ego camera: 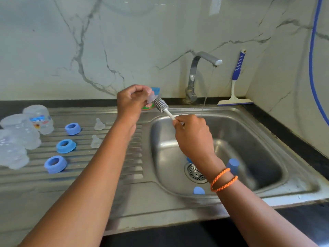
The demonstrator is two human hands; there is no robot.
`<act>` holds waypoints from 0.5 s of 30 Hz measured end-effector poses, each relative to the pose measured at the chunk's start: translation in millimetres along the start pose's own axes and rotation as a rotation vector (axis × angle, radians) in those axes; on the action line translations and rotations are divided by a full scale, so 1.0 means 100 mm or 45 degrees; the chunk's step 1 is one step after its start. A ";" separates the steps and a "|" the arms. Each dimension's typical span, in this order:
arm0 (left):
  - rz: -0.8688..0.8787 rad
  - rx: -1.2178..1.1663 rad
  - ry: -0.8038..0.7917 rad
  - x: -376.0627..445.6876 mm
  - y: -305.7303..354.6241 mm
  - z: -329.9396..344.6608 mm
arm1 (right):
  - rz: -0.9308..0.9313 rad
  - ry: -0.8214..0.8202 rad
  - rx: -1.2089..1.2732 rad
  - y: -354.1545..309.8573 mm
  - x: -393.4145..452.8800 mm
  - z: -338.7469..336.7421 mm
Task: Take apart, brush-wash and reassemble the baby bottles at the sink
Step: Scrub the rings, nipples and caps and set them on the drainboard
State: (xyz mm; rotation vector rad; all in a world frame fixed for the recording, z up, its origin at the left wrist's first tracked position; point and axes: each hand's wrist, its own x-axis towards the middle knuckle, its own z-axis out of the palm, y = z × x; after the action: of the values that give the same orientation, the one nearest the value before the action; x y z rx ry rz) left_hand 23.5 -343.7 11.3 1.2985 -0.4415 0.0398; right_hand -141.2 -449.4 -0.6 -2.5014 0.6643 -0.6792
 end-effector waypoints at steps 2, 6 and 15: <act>0.050 0.115 0.037 -0.03 0.06 -0.27 | 0.055 -0.065 0.112 -0.16 0.02 0.12; 0.012 0.327 -0.015 -0.15 0.22 -0.83 | 0.059 -0.192 0.300 -0.53 0.00 0.40; -0.091 0.953 -0.324 -0.49 0.43 -1.78 | 0.011 -0.286 0.190 -1.06 -0.13 0.80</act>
State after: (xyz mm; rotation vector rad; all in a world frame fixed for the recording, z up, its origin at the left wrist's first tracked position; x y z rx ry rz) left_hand 18.9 -154.2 -1.5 2.0689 -0.6278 -0.0240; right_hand -72.1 -336.2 -9.4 -2.3886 0.5220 -0.4197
